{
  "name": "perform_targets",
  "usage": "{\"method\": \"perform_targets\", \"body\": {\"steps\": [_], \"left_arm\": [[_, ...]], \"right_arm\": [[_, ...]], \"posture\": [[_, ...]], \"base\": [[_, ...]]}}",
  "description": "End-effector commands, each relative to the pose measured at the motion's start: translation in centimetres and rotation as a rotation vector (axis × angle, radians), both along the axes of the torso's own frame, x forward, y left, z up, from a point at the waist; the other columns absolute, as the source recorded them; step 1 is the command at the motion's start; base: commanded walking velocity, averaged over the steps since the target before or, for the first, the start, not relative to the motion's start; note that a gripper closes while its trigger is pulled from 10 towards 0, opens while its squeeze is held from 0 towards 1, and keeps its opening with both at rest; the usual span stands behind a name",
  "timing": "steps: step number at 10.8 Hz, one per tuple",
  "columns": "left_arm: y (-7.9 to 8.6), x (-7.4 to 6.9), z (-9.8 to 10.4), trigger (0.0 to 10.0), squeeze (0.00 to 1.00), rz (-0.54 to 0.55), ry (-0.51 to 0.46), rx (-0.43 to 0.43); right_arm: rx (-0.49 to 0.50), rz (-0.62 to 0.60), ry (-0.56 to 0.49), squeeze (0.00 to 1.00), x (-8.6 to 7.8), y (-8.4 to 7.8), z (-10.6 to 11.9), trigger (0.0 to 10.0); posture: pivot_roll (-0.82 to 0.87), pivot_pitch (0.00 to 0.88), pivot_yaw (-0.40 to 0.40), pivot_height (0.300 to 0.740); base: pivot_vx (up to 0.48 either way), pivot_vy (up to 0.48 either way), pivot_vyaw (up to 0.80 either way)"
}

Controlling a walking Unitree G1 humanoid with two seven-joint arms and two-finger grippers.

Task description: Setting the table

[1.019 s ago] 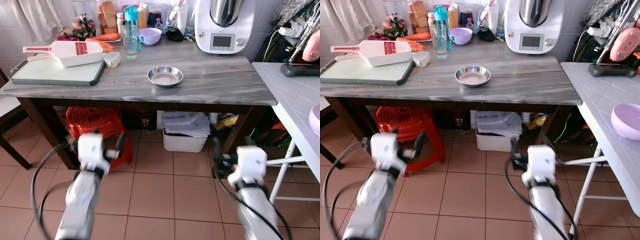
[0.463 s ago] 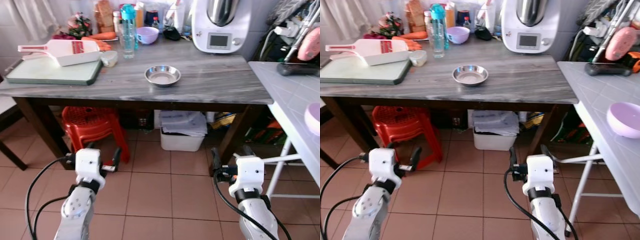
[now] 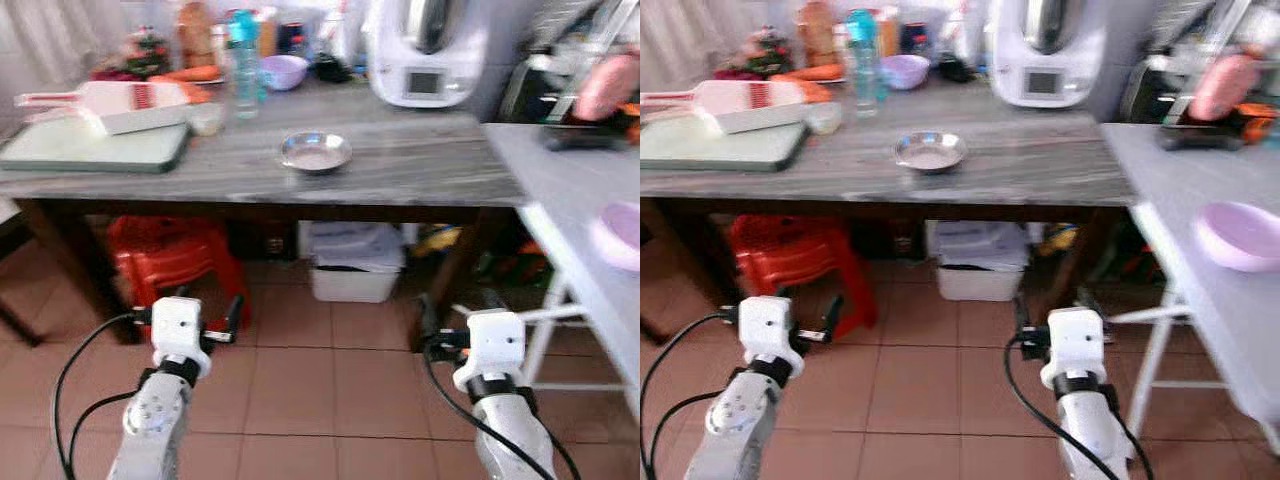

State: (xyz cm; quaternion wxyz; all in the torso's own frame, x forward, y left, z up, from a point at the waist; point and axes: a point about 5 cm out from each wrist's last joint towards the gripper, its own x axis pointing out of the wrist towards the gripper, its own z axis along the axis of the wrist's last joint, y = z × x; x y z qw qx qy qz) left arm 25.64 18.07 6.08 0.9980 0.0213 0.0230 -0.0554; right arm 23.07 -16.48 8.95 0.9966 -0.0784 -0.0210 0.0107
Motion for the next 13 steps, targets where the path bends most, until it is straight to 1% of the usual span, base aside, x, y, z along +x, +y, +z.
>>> {"method": "perform_targets", "body": {"steps": [1, 3, 6, 7, 8, 9, 13], "left_arm": [[-0.2, 0.3, 0.0, 10.0, 0.0, -0.008, 0.005, 0.003], [-0.4, 0.3, 0.0, 10.0, 0.0, -0.012, 0.007, 0.005], [-0.4, 0.4, 0.0, 10.0, 0.0, -0.012, 0.006, 0.006], [-0.4, 0.6, 0.1, 10.0, 0.0, -0.014, 0.003, 0.006], [-0.5, 0.7, 0.2, 10.0, 0.0, -0.017, 0.0, 0.008], [-0.6, 0.7, 0.2, 10.0, 0.0, -0.019, -0.001, 0.01], [-0.6, 1.8, 0.5, 10.0, 0.0, -0.009, -0.008, 0.017]], "right_arm": [[0.002, -0.01, -0.007, 0.0, 0.2, -0.5, 0.3, 10.0], [0.046, -0.001, 0.004, 0.0, 0.4, -0.3, 0.4, 10.0], [0.033, 0.037, 0.002, 0.0, 0.6, 0.2, 0.5, 10.0], [-0.031, 0.013, -0.024, 0.0, 1.0, 0.0, 0.6, 10.0], [-0.013, 0.032, -0.021, 0.0, 1.0, 0.2, 0.5, 10.0], [-0.017, 0.025, -0.022, 0.0, 0.9, 0.1, 0.4, 10.0], [0.007, 0.04, 0.0, 0.0, 0.9, 0.3, 0.0, 10.0]], "posture": [[-0.01, 0.0, -0.013, 0.74], [-0.01, 0.0, -0.017, 0.74], [0.0, 0.0, -0.017, 0.74], [0.0, 0.0, -0.015, 0.74], [0.0, 0.0, -0.01, 0.74], [-0.01, 0.0, -0.009, 0.74], [-0.01, 0.0, -0.001, 0.74]], "base": [[0.0, -0.386, 0.0], [0.0, -0.39, 0.0], [0.0, -0.393, 0.0], [0.0, -0.398, 0.0], [0.0, -0.39, 0.0], [0.0, -0.39, 0.0], [0.0, -0.392, 0.0]]}}
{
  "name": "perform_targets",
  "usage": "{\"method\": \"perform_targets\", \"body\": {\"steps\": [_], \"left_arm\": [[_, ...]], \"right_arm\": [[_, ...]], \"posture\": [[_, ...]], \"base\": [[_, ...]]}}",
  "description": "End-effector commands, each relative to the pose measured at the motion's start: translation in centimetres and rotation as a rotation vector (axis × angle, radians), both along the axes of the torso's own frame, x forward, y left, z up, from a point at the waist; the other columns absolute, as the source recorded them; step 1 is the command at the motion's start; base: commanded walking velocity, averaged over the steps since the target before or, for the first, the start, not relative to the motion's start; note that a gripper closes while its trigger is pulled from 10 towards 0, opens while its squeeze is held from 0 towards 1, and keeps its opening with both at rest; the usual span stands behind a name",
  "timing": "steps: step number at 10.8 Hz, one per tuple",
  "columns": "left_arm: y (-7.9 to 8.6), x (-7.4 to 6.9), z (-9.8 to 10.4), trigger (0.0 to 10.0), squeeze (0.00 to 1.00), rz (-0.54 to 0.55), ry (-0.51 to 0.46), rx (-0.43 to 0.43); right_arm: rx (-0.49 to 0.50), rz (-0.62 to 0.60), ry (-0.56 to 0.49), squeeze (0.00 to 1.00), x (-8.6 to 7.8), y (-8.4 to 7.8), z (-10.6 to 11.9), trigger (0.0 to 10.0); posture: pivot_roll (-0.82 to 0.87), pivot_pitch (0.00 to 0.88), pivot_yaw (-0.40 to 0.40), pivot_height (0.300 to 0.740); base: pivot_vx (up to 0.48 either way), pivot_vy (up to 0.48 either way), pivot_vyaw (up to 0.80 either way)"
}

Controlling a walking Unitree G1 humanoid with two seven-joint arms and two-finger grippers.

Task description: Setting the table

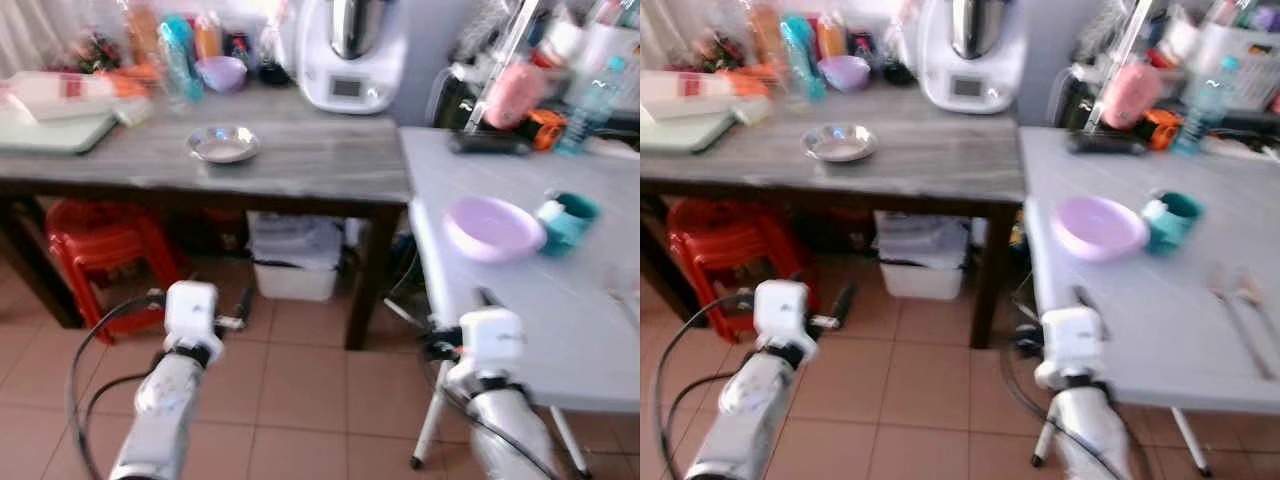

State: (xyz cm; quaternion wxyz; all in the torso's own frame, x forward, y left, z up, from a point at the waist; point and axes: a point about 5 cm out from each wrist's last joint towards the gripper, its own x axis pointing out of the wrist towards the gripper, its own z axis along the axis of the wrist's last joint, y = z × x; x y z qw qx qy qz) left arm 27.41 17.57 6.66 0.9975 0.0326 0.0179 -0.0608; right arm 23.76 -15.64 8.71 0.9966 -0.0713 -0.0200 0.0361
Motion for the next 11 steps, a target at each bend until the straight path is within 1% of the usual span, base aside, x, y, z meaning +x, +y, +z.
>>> {"method": "perform_targets", "body": {"steps": [1, 4, 7, 9, 10, 11], "left_arm": [[-0.2, 0.1, 0.0, 10.0, 0.0, 0.001, 0.001, -0.008], [-0.5, 0.1, -0.3, 10.0, 0.0, 0.0, 0.004, -0.009], [-0.7, 0.0, -0.2, 10.0, 0.0, 0.01, -0.013, -0.027], [-0.9, 0.2, -0.1, 10.0, 0.0, 0.0, -0.019, -0.042], [-1.4, 0.4, 0.3, 10.0, 0.0, -0.02, -0.037, -0.052], [-1.8, 0.5, 0.7, 10.0, 0.0, -0.055, -0.046, -0.09]], "right_arm": [[-0.007, -0.008, -0.009, 0.0, 0.3, -0.5, 0.3, 10.0], [-0.02, 0.002, -0.005, 0.0, 0.4, -0.5, 0.3, 10.0], [-0.035, 0.009, -0.006, 0.0, 0.5, -0.6, 0.3, 10.0], [-0.075, 0.012, -0.058, 0.0, 0.6, -0.6, 1.3, 10.0], [-0.086, -0.003, -0.071, 0.0, 0.8, -0.7, 1.6, 10.0], [-0.103, -0.01, -0.074, 0.0, 0.8, -0.8, 1.7, 10.0]], "posture": [[-0.01, 0.0, -0.004, 0.74], [-0.01, 0.0, -0.011, 0.74], [-0.01, 0.0, -0.015, 0.74], [-0.02, 0.0, -0.016, 0.74], [-0.02, 0.0, -0.017, 0.74], [-0.02, 0.0, -0.016, 0.74]], "base": [[0.0, -0.394, 0.0], [0.0, -0.395, 0.0], [0.0, 0.0, 0.0], [0.0, 0.0, 0.0], [0.0, 0.0, 0.0], [0.0, 0.0, 0.0]]}}
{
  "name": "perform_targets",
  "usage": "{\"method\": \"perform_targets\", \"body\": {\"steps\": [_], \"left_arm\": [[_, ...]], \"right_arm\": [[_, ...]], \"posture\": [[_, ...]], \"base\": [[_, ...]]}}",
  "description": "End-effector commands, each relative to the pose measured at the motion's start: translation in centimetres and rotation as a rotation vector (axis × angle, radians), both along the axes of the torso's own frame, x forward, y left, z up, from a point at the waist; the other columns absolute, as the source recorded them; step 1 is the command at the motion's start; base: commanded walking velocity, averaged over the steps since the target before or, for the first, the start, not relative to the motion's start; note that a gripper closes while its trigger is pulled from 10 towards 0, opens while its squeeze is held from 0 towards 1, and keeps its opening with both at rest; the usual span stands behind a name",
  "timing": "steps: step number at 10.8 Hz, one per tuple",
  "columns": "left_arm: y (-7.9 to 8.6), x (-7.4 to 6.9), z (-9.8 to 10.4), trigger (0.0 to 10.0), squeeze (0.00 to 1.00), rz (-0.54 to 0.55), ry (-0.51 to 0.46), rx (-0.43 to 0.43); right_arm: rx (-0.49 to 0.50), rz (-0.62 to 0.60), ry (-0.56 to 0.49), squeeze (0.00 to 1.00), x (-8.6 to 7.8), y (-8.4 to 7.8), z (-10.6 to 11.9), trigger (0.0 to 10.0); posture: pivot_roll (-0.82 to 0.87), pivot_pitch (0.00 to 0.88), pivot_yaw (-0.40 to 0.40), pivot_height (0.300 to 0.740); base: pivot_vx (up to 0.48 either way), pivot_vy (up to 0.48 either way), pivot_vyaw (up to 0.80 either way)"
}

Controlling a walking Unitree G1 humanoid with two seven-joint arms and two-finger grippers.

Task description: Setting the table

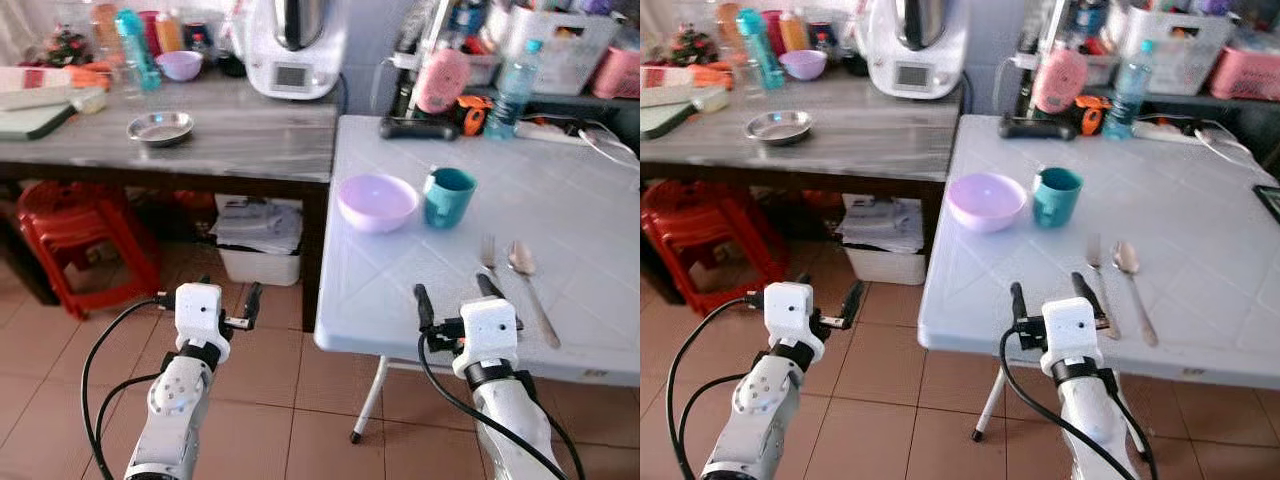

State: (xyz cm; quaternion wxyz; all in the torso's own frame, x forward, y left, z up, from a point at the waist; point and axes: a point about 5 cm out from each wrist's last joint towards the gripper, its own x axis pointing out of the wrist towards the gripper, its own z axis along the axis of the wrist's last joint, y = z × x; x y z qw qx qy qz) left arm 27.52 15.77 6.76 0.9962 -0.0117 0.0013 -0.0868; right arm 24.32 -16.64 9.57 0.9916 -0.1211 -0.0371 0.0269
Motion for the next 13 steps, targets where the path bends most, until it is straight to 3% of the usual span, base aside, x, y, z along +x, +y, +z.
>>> {"method": "perform_targets", "body": {"steps": [1, 3, 13], "left_arm": [[-0.4, 0.4, 1.0, 10.0, 0.0, -0.016, -0.031, -0.016], [-0.7, 0.4, 1.2, 10.0, 0.0, -0.046, -0.032, -0.04], [-1.6, 0.2, 1.2, 10.0, 0.0, -0.092, -0.047, -0.097]], "right_arm": [[-0.011, 0.006, -0.035, 0.0, 0.1, 0.1, 0.7, 10.0], [0.003, -0.011, -0.026, 0.0, 0.0, -0.1, 0.5, 10.0], [-0.043, -0.034, -0.07, 0.0, 0.4, -0.5, 1.4, 10.0]], "posture": [[-0.02, 0.0, -0.017, 0.74], [-0.02, 0.0, -0.014, 0.74], [-0.03, 0.0, -0.027, 0.74]], "base": [[0.0, 0.0, 0.0], [0.0, 0.0, 0.0], [0.318, 0.0, 0.0]]}}
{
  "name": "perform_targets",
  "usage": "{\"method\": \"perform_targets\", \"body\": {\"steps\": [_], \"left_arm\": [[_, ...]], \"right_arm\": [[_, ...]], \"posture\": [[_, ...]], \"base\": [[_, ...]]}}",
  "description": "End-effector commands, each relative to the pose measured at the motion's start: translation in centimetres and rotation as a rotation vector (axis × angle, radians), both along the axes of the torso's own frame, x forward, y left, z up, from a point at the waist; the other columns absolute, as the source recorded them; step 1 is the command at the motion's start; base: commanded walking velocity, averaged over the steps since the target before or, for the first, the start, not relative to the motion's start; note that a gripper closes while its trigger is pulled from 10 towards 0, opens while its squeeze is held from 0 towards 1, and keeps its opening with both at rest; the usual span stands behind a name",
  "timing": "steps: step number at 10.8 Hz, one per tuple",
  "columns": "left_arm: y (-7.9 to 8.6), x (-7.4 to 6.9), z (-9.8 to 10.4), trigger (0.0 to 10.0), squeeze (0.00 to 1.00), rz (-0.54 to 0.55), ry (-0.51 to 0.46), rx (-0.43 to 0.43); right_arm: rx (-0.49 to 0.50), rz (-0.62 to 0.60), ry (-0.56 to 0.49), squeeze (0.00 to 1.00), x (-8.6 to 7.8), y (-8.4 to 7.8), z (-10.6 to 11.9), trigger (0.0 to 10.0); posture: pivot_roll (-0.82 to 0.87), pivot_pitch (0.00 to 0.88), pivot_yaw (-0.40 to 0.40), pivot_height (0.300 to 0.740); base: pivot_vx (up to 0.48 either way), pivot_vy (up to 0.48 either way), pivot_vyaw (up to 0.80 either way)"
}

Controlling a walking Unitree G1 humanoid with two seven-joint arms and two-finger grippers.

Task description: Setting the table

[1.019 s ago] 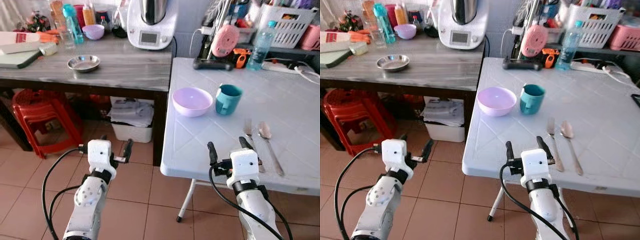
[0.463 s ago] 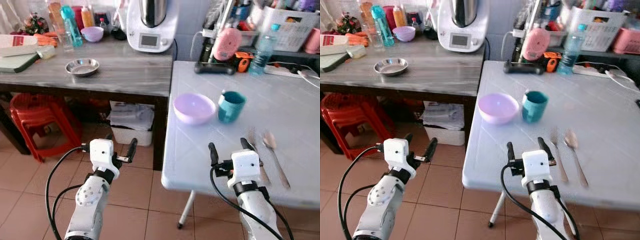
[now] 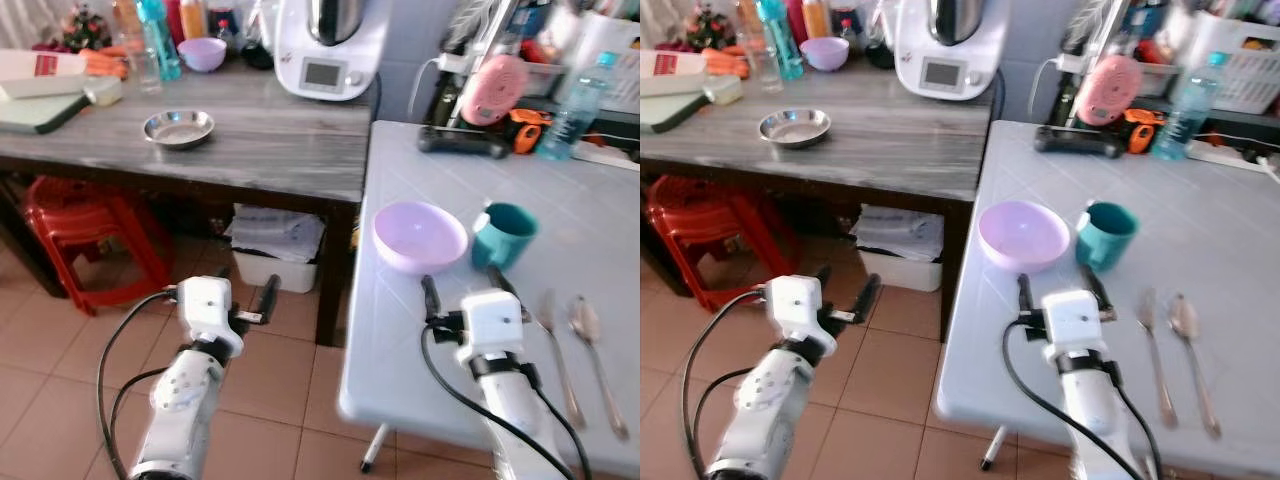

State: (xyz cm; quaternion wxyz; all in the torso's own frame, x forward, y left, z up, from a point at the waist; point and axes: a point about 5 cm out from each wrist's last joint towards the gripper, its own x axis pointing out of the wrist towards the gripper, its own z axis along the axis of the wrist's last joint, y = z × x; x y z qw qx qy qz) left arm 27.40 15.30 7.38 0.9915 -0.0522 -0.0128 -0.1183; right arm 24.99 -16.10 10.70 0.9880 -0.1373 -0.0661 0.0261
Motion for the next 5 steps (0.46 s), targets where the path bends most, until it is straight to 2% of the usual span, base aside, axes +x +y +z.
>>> {"method": "perform_targets", "body": {"steps": [1, 5], "left_arm": [[-1.16, 0.1, 0.5, 10.0, 0.0, -0.039, -0.02, -0.006], [-1.29, -0.11, 0.23, 10.0, 0.0, -0.052, -0.013, -0.003]], "right_arm": [[-0.022, -0.032, -0.017, 0.0, -0.33, -0.96, 0.33, 10.0], [-0.049, -0.021, -0.03, 0.0, -0.5, -0.9, 0.74, 10.0]], "posture": [[-0.03, 0.0, -0.026, 0.74], [-0.04, 0.0, -0.026, 0.74]], "base": [[0.0, 0.0, 0.0], [0.0, 0.0, 0.0]]}}
